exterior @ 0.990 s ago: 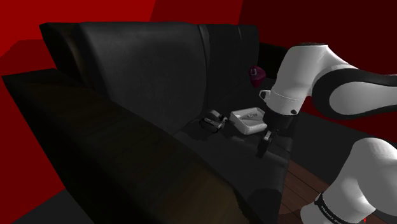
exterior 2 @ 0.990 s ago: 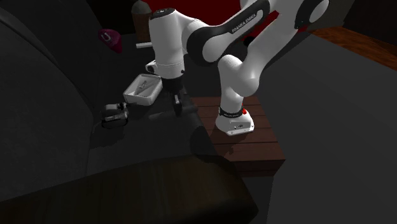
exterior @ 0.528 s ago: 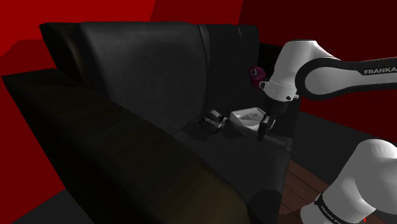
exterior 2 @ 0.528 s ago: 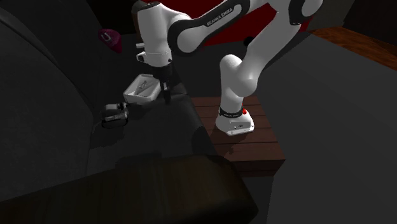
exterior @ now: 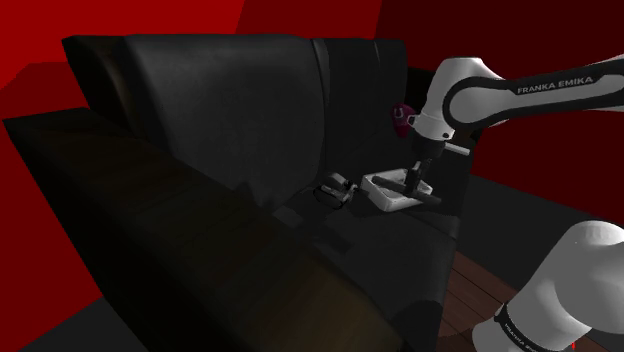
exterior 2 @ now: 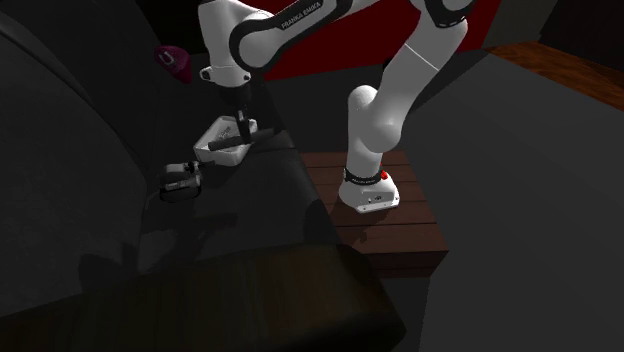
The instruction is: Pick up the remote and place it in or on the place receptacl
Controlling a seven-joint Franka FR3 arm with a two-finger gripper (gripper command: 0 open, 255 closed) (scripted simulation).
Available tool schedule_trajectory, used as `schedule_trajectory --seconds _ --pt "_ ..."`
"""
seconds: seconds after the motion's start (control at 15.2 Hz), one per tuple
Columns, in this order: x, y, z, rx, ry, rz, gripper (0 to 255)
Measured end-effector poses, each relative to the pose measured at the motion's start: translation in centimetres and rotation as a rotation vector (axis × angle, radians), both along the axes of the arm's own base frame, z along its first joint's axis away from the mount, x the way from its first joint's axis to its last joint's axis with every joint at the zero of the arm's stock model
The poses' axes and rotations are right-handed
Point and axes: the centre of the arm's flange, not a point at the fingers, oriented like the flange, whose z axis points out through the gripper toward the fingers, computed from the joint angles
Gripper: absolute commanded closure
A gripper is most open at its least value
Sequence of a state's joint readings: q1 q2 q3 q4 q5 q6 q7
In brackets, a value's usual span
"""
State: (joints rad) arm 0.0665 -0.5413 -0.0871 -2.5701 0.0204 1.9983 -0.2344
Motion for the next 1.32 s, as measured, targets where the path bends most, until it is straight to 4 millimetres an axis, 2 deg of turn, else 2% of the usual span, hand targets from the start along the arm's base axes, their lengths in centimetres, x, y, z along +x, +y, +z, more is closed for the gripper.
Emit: schedule_trajectory --seconds 0.73,0.99,1.32 --pt "7.5 -12.8 -0.7 0.000 0.000 -0.001 255" --pt "8.5 -14.1 -2.3 0.000 0.001 0.000 255" --pt "8.6 -14.2 -5.0 0.000 0.001 0.000 255"
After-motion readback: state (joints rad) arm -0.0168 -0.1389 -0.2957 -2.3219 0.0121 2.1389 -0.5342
